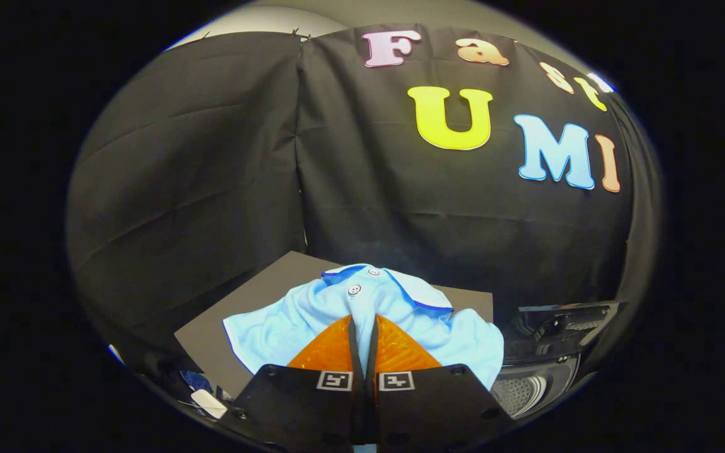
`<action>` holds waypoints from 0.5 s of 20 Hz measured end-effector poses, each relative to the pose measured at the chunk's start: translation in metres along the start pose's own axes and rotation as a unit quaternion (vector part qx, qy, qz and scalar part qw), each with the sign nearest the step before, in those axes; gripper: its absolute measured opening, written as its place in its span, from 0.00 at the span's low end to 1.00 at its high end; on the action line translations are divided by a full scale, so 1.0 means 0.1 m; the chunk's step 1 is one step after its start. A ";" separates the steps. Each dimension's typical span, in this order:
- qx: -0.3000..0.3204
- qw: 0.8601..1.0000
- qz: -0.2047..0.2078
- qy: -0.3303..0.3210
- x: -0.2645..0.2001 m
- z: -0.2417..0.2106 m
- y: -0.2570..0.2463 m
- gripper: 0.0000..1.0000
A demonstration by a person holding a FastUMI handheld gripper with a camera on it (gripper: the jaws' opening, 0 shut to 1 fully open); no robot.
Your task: Put the clothes into the washing machine and then close the washing machine lid.
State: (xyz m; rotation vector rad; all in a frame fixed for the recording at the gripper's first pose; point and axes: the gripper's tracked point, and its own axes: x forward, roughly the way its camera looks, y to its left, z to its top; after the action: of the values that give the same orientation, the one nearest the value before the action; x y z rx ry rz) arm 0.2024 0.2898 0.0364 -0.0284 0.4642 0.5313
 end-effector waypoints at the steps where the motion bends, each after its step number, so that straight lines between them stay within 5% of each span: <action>1: 0.002 1.000 0.000 -0.005 -0.04 0.02 -0.06 0.01; 10: 0.021 0.999 -0.016 -0.021 -0.28 -0.02 -0.63 0.01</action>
State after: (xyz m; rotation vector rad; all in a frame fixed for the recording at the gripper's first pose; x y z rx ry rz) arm 0.2116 0.2216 0.0413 0.0163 0.4339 0.4905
